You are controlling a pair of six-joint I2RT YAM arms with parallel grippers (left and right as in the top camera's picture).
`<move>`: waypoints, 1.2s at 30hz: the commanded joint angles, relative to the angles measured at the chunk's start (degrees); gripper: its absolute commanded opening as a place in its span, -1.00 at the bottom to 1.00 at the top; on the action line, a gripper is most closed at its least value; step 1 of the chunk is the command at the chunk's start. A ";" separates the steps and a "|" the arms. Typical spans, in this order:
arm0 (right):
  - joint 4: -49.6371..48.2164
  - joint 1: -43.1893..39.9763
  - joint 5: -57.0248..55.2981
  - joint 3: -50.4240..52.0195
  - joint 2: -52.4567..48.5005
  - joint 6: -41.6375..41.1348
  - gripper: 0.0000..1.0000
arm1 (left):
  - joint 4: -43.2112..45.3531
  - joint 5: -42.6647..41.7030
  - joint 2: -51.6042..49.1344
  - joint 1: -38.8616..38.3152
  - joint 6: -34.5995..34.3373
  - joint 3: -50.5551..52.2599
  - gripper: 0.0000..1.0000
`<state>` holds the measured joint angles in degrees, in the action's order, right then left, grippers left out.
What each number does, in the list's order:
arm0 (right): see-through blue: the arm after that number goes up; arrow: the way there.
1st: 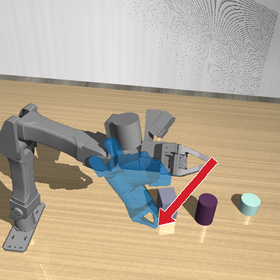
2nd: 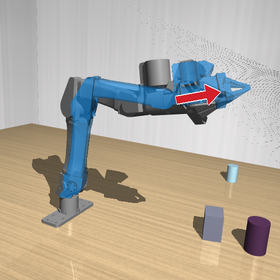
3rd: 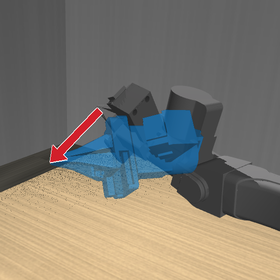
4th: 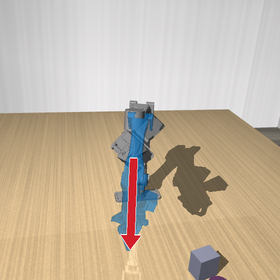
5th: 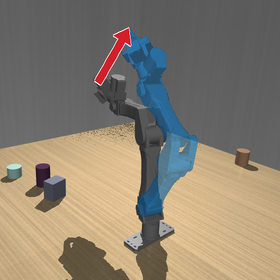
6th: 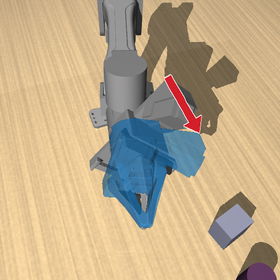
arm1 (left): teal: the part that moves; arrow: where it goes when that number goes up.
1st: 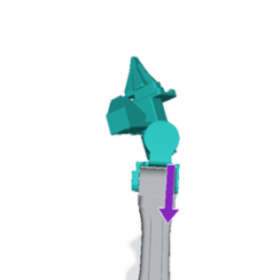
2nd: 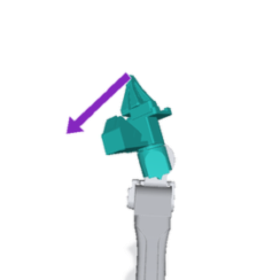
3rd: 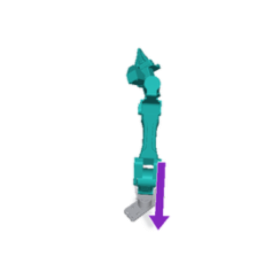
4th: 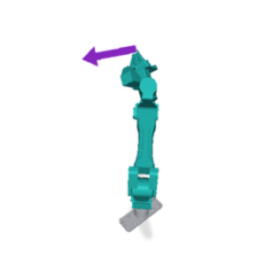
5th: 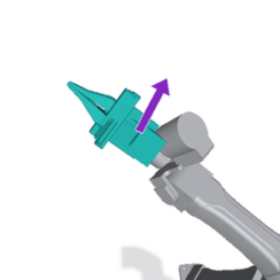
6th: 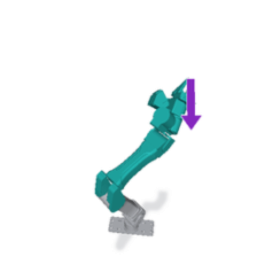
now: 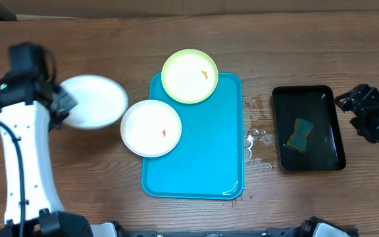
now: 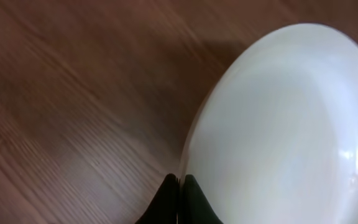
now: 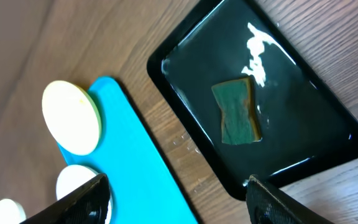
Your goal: Clean dirty plates on tray and stack at the side
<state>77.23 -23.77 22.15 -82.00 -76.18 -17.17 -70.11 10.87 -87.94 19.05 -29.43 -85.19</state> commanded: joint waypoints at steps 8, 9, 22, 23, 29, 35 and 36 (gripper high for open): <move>-0.15 2.56 -1.97 -0.46 0.63 1.14 0.45 | 21.16 -1.40 0.20 14.56 4.74 21.38 -0.92; -0.15 2.56 -1.97 -0.46 0.63 1.14 0.45 | 21.84 -1.33 0.20 14.56 5.05 21.92 -0.90; 0.28 6.54 -2.14 2.25 0.55 7.17 0.33 | 16.50 -23.08 0.79 12.33 10.82 14.53 0.47; -0.42 9.60 -2.84 4.96 0.35 7.04 0.29 | 15.06 -25.86 1.27 9.46 14.51 12.00 0.57; -7.54 17.86 -3.69 16.33 -1.31 6.21 0.03 | 12.72 -25.81 4.04 -1.38 21.18 9.14 0.61; -18.25 23.10 -9.31 23.61 -6.27 3.45 -0.03 | 10.97 -29.81 7.28 -13.97 24.22 9.14 0.61; -19.43 24.15 -10.95 23.61 -7.69 3.45 -0.04 | 11.04 -30.47 7.63 -15.19 24.98 9.14 0.61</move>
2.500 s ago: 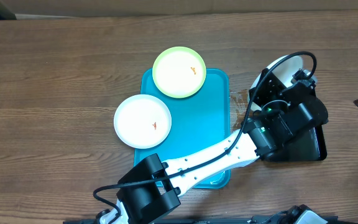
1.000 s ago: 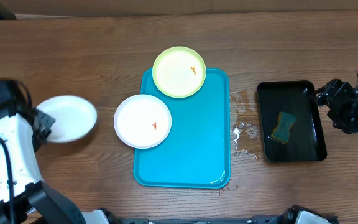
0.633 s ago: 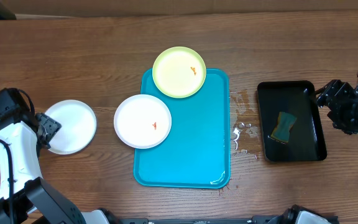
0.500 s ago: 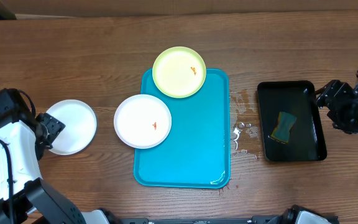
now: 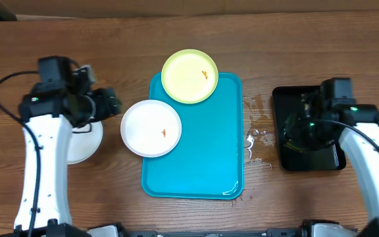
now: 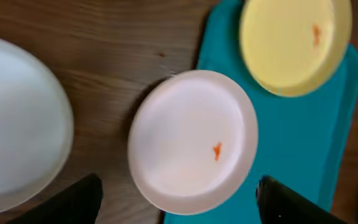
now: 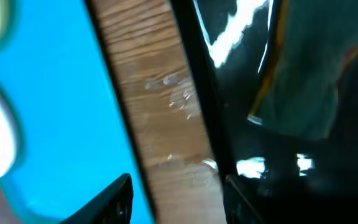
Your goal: Clean dirty plates on tray and stack at the side
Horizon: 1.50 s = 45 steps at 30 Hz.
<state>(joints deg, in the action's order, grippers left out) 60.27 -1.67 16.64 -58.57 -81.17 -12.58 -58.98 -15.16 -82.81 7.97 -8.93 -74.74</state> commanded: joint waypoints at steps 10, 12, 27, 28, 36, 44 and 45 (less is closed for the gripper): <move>-6.29 10.97 -20.50 0.17 -12.83 -8.63 -0.16 | 0.70 -4.15 3.96 -10.36 5.31 -1.29 0.70; -7.48 10.99 -19.10 0.24 -12.83 -8.70 -0.17 | 0.66 -4.15 3.96 -10.36 5.31 -1.29 0.71; -16.17 10.99 -18.91 3.28 -12.90 -9.16 -0.44 | -0.13 -4.20 3.96 -10.36 5.29 -1.29 0.73; -16.37 10.99 -18.91 3.28 -12.90 -9.18 -0.48 | -0.13 -4.17 3.96 -10.36 5.29 -1.29 0.73; -18.38 10.99 -18.93 4.57 -13.70 -10.01 -0.65 | -0.76 -4.17 3.96 -10.36 5.31 -1.29 0.73; -18.62 10.99 -16.90 5.05 -14.12 -10.01 -0.89 | -0.79 -4.17 3.96 -10.36 5.31 -1.29 0.73; -18.71 10.99 -16.57 5.05 -14.12 -10.01 -0.91 | -0.81 -4.17 3.96 -10.36 5.31 -1.29 0.73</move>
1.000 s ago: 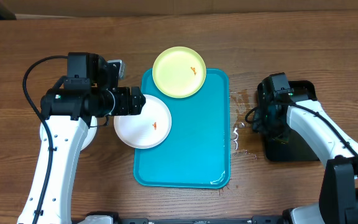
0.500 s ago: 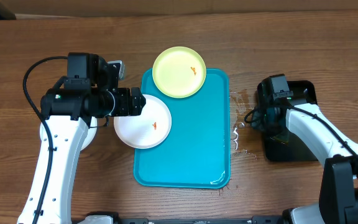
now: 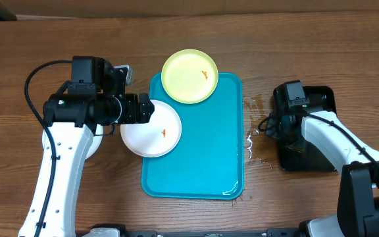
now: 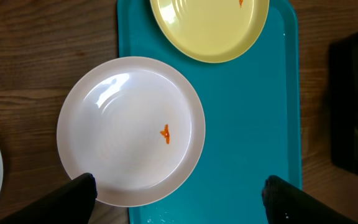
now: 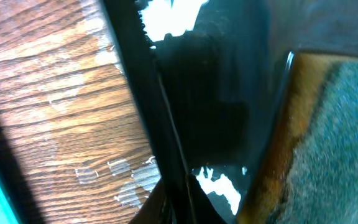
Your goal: Clean dirty plates on tray and stack at the side
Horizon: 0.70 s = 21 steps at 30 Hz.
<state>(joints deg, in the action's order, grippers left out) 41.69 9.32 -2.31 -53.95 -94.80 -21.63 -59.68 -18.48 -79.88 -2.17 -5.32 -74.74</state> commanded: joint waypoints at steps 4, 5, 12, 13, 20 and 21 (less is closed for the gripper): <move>-0.46 0.00 2.43 0.44 -0.48 -1.01 -0.92 | -0.11 -0.87 1.03 -0.22 1.68 -1.29 0.73; -0.46 0.00 2.45 0.44 -0.48 -0.98 -0.92 | -0.11 -0.85 1.03 -0.22 1.68 -1.29 0.73; -0.85 1.27 3.50 0.44 -0.48 -0.87 -0.92 | -0.09 -0.83 1.03 -0.22 1.70 -1.29 0.74; -0.94 1.66 3.48 0.44 -0.48 -0.83 -0.92 | -0.07 -0.83 1.03 -0.22 1.70 -1.29 0.74; -2.93 7.23 3.45 0.44 -0.48 -0.70 -0.92 | -0.11 -0.85 1.03 -0.22 1.70 -1.29 0.75; -3.10 7.96 3.48 0.44 -0.48 -0.70 -0.92 | -0.11 -0.85 1.03 -0.22 1.70 -1.29 0.75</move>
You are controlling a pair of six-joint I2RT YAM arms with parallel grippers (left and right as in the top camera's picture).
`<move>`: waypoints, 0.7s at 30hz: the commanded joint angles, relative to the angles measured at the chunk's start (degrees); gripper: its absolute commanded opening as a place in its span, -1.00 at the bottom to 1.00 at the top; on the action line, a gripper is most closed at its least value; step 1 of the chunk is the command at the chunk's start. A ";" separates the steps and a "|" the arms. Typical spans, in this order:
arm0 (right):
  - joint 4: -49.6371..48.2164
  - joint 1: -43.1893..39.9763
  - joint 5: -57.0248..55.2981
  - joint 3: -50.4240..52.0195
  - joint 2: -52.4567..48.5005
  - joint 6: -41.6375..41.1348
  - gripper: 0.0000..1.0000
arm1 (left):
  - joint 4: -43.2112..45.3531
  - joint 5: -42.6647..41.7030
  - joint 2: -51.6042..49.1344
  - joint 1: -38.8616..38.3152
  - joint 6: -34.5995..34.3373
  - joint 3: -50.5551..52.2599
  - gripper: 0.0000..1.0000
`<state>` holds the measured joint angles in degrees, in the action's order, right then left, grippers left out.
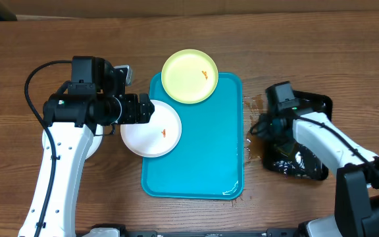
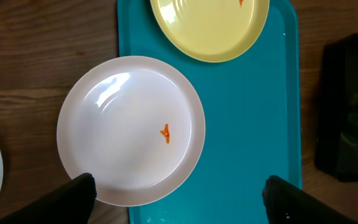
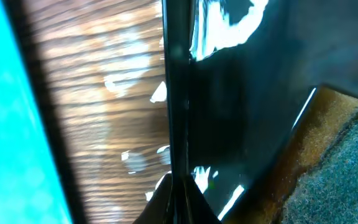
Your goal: Clean dirty plates on tray and stack at the side
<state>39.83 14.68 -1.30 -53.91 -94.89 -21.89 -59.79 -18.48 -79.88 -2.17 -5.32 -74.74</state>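
Observation:
A white plate [image 2: 132, 130] with an orange speck lies half on the teal tray [image 2: 247, 143], over its left edge. A yellow-green plate [image 1: 189, 76] with an orange smear sits on the tray's far corner. My left gripper [image 2: 182, 196] hovers above the white plate, open wide and holding nothing. My right gripper [image 3: 179, 186] is shut on the left rim of the black tray [image 1: 308, 131]. That tray sits skewed beside the teal tray and holds a green-and-yellow sponge [image 3: 340, 162].
A clean white plate [image 1: 89, 143] lies on the table at the left, mostly under my left arm. Water drops [image 1: 252, 141] wet the wood between the two trays. The wooden table [image 1: 347, 39] ends at a cardboard wall at the back.
The black tray has shifted left toward the teal tray and turned askew, with my right gripper still shut on its rim. The left arm and both plates have not moved.
My left gripper was shut on a white plate's rim at the left, with the right gripper open at the far right. Then that plate lay on the table and both grippers were open. Then the right was shut on the black tray's rim, which has now shifted.

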 commanded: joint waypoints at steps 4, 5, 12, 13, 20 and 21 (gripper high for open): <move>-1.90 4.94 2.47 0.39 -0.39 -0.35 -0.92 | 0.00 -0.85 1.03 -0.22 1.68 -1.29 0.75; -1.95 5.27 2.47 0.39 -0.39 -0.17 -0.92 | 0.00 -0.85 1.03 -0.22 1.70 -1.29 0.75; -1.66 7.54 2.82 0.39 -0.39 2.40 -0.92 | 0.00 -0.85 1.03 -0.22 1.70 -1.29 0.76; -1.66 7.61 2.78 0.39 -0.39 2.43 -0.92 | 0.00 -0.83 1.03 -0.22 1.70 -1.29 0.77; 1.62 6.99 2.01 -2.32 0.83 2.62 -0.32 | 0.00 -0.83 1.03 -0.22 1.73 -1.29 0.79; 2.67 6.67 2.03 -3.32 1.77 2.62 -0.32 | 0.00 -0.81 1.03 -0.22 1.75 -1.29 0.81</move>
<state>41.21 21.85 0.51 -54.17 -95.04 -19.44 -59.83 -18.48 -79.88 -2.17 -5.32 -74.74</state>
